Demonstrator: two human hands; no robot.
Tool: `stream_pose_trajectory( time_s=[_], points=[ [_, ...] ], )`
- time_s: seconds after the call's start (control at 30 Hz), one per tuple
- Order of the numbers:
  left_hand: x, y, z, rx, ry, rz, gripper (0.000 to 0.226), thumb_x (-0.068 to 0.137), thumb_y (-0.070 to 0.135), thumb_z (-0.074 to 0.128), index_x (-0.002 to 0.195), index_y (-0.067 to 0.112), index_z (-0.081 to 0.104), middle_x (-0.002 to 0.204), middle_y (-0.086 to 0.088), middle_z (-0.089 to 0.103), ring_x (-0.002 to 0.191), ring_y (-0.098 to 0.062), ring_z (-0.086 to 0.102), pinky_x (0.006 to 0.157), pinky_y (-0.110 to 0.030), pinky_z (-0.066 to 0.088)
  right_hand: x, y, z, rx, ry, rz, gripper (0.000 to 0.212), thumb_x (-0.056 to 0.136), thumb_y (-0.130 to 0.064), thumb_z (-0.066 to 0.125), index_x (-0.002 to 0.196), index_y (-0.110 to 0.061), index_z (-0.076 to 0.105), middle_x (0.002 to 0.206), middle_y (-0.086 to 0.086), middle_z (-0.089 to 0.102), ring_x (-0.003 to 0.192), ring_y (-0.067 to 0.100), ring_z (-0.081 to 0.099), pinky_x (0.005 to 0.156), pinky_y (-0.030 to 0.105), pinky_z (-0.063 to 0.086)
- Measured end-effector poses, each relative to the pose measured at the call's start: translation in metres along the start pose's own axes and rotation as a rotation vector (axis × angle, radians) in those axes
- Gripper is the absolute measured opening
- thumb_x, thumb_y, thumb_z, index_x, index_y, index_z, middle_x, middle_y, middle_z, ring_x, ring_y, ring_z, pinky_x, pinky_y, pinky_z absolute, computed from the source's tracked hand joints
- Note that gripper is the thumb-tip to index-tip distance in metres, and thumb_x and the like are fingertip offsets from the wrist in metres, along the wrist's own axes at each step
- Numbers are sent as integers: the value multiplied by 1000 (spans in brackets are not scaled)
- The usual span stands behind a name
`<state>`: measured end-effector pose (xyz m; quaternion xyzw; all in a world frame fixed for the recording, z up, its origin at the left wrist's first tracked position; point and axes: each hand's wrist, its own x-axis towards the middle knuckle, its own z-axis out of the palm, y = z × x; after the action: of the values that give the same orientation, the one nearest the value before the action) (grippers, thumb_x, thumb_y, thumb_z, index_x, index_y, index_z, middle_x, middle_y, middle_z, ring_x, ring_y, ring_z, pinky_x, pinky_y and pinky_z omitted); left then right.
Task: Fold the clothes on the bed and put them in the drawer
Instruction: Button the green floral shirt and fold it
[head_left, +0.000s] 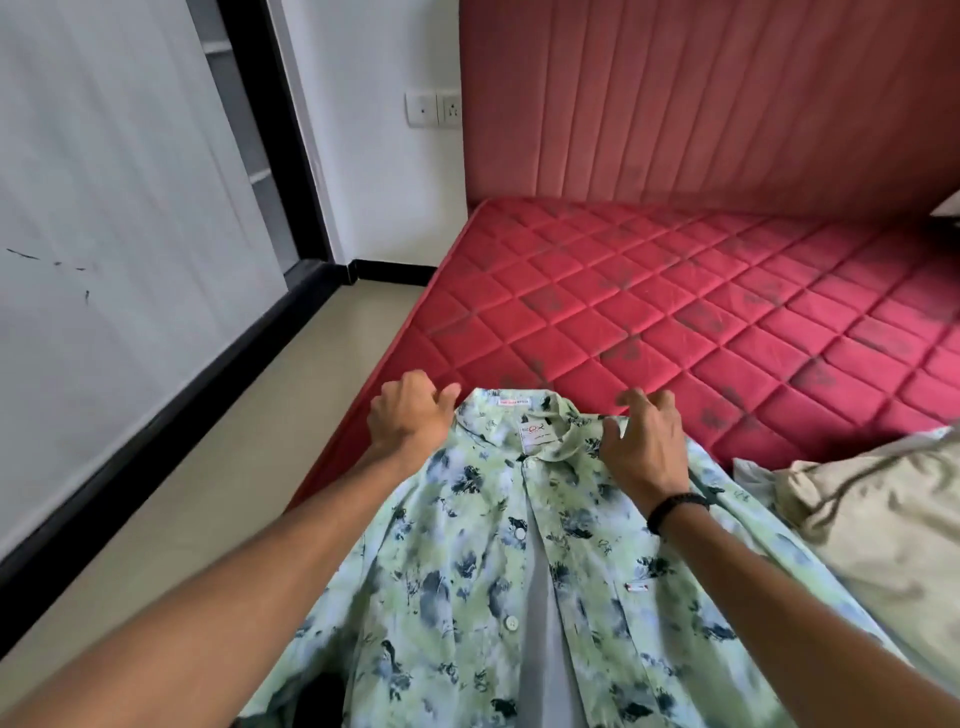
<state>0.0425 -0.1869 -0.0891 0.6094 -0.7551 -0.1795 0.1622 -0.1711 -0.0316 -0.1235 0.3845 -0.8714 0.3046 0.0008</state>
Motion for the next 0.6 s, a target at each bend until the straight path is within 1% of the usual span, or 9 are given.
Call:
stream_pose_trajectory(
  time_s=[0.07,0.13,0.17,0.23,0.3,0.37,0.43,0.5,0.6],
  points=[
    [-10,13,5,-157,-154,-109,76,93,76,47,76,6,70,67,-9,74,60,-23,74,61,-32,61,-11,-14,2,205,-12,125,25,89,-32,70,98,-9,67,86,9,67,76,30,59,67,38,49],
    [-17,21,13,-408,-392,-330,82,93,75,48,84,-3,72,61,-13,73,47,-20,70,48,-27,56,-22,-23,2,496,-128,344,32,87,-39,77,78,-9,74,69,11,74,62,31,68,63,43,60],
    [-17,20,17,-528,-456,-408,74,95,67,56,94,-7,70,65,-16,73,47,-21,69,47,-27,56,-27,-26,2,638,-178,418,30,87,-35,80,75,-8,75,69,12,75,60,26,70,62,40,62],
    [-16,21,17,-652,-500,-474,47,98,37,69,107,-9,66,72,-19,73,46,-20,69,45,-28,57,-33,-28,5,840,-217,461,22,84,-22,85,85,-3,74,75,14,77,60,18,71,60,31,62],
    [-18,24,10,-703,-563,-493,20,99,11,66,104,-8,64,75,-18,72,46,-18,69,43,-28,57,-36,-25,7,957,-239,459,24,80,-11,87,95,-1,71,82,15,77,65,16,71,62,25,60],
    [-22,24,4,-807,-622,-504,2,98,-3,62,97,-4,63,78,-15,71,53,-18,71,49,-27,60,-34,-18,7,1046,-289,468,21,83,-6,84,100,-2,71,86,15,75,68,16,70,67,23,60],
    [-26,18,5,-974,-560,-532,11,94,-11,61,96,-1,64,83,-13,69,68,-19,69,52,-25,61,-29,-11,4,1212,-354,554,12,92,-1,71,105,-2,73,88,14,72,66,15,65,65,22,59],
    [-31,12,12,-1148,-454,-608,16,93,-13,55,90,0,62,86,-12,67,75,-20,66,56,-29,61,-22,-8,0,1350,-431,668,22,99,1,57,112,-3,74,90,10,72,67,13,59,64,23,57],
    [-40,13,15,-1376,-410,-753,24,92,-12,42,79,1,57,72,-12,69,76,-24,66,67,-35,57,-15,-12,-7,1554,-463,799,27,101,3,48,113,-3,72,75,6,60,70,14,49,77,28,53]
  ],
)
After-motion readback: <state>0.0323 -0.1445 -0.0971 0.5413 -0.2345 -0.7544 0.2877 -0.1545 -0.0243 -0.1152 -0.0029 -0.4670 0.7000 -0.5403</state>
